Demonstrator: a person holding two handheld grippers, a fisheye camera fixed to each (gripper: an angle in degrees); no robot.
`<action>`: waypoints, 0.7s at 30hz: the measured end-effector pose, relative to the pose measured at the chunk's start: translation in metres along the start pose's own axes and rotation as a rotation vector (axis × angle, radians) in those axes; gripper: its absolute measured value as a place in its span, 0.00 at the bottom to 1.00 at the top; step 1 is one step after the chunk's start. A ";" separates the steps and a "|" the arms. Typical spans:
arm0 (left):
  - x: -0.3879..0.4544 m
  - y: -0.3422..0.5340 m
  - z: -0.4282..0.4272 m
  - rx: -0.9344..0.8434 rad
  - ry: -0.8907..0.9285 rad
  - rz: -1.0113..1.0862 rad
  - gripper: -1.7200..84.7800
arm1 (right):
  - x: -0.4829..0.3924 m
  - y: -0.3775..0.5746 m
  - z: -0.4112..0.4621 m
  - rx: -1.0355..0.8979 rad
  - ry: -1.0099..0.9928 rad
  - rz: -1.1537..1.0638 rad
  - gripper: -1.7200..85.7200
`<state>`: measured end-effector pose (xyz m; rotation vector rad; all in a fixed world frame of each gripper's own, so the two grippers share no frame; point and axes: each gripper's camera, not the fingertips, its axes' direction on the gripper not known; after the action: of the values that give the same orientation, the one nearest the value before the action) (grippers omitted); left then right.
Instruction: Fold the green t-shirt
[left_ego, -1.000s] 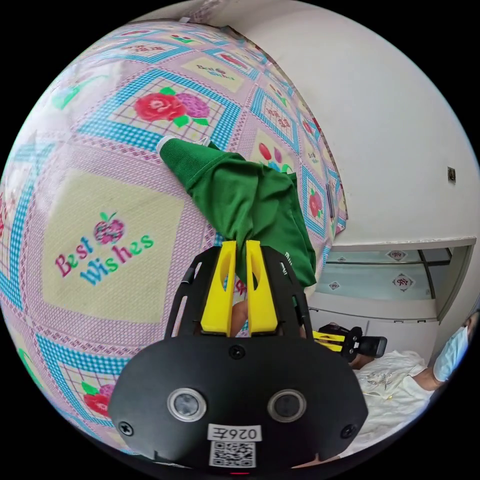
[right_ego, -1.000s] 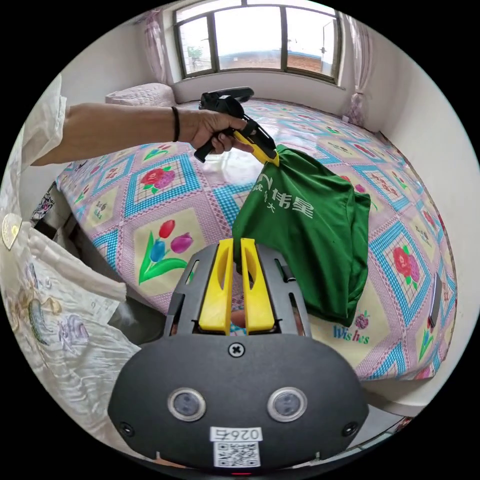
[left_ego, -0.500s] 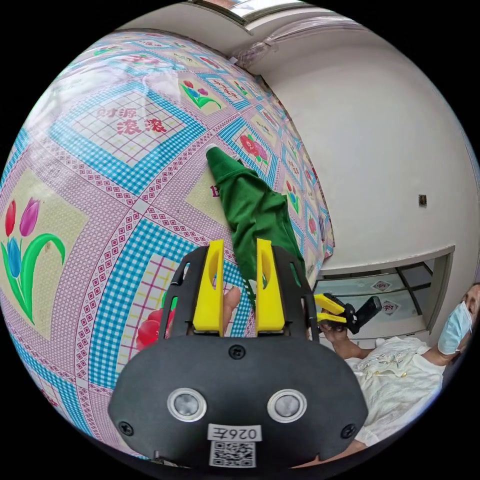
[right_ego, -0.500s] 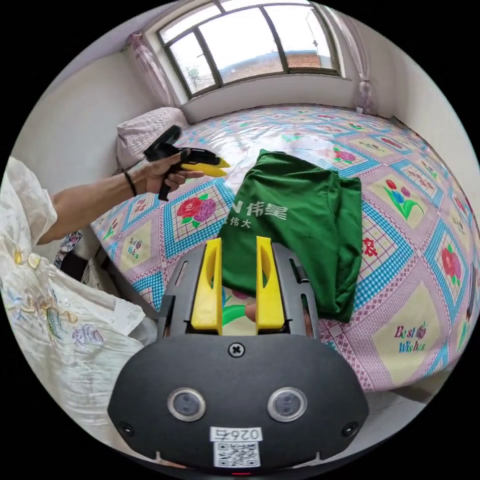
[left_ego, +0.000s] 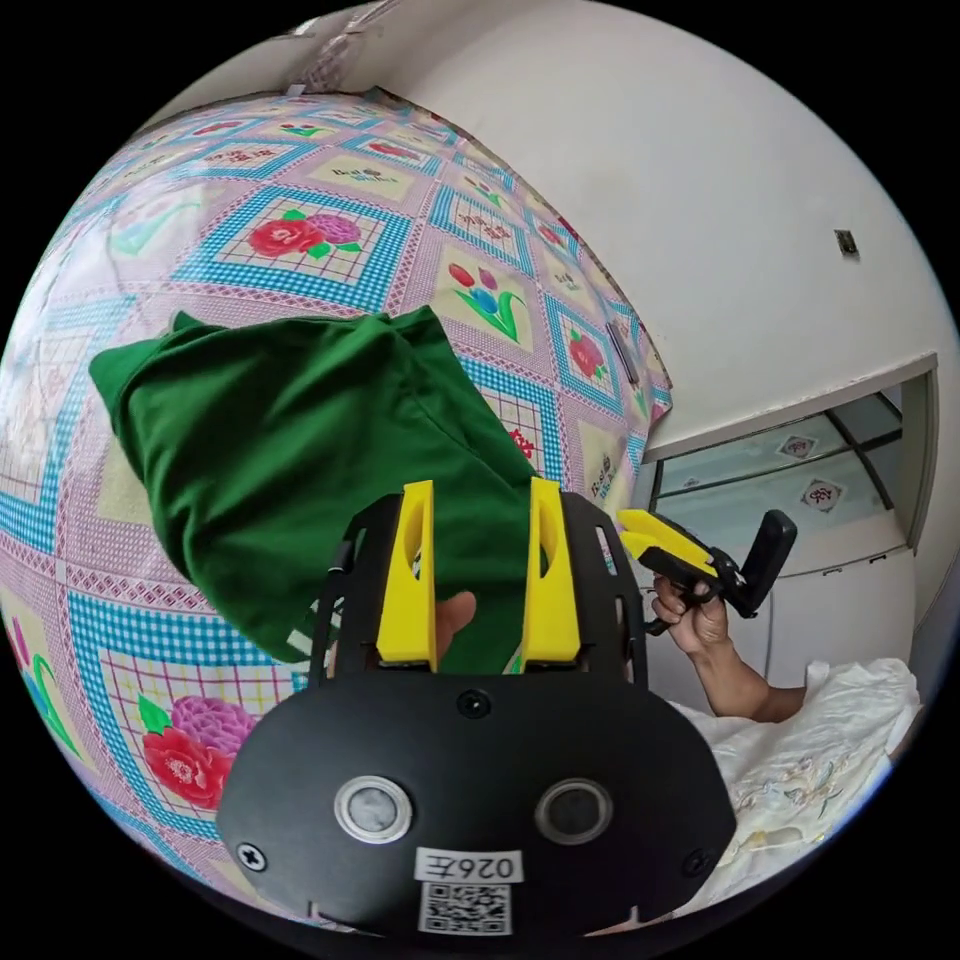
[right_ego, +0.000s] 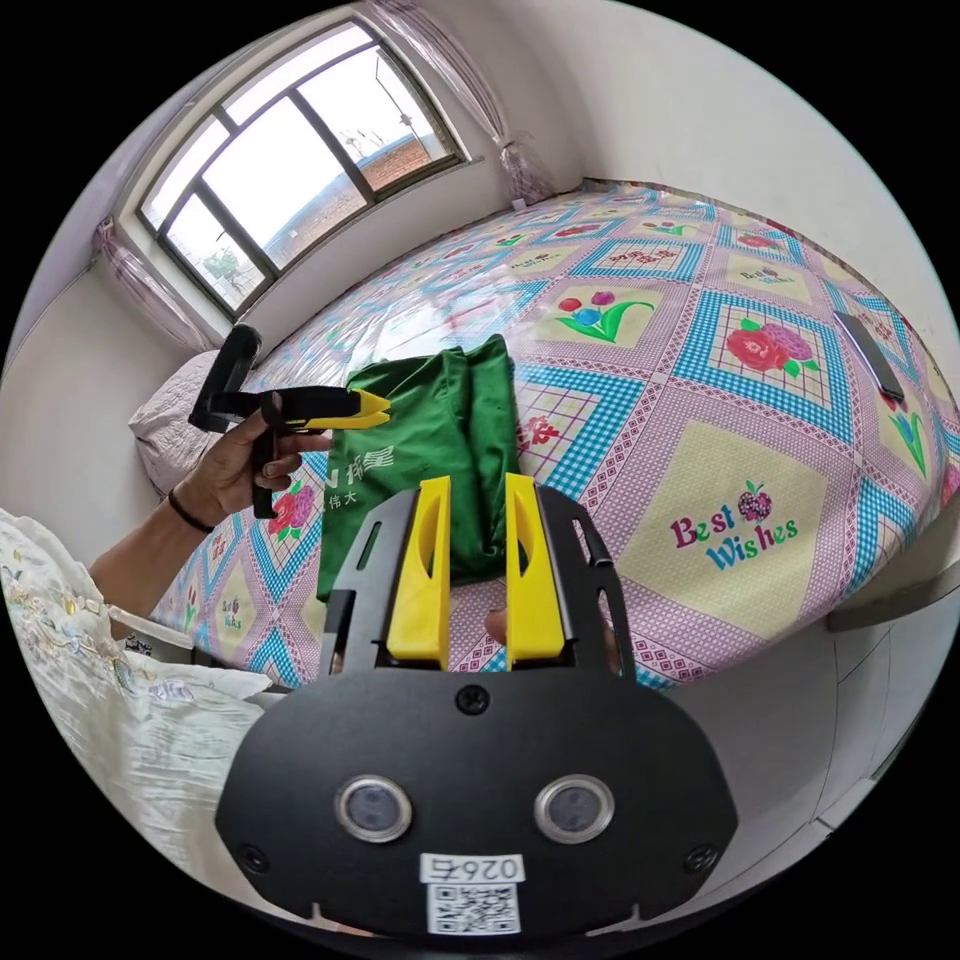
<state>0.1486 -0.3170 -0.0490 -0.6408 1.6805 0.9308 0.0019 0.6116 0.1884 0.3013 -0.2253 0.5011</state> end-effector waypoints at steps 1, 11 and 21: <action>0.009 -0.006 0.009 -0.026 -0.008 0.004 0.19 | 0.003 -0.002 -0.002 -0.002 -0.001 -0.008 0.07; 0.037 0.004 0.043 -0.197 -0.286 -0.018 0.05 | 0.032 -0.046 0.026 -0.086 -0.065 -0.097 0.07; 0.004 0.119 -0.088 0.139 -0.051 -0.194 0.02 | 0.053 -0.083 0.047 -0.112 -0.139 -0.117 0.07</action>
<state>0.0060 -0.3239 -0.0095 -0.6671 1.5908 0.6814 0.0821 0.5500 0.2281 0.2384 -0.3680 0.3509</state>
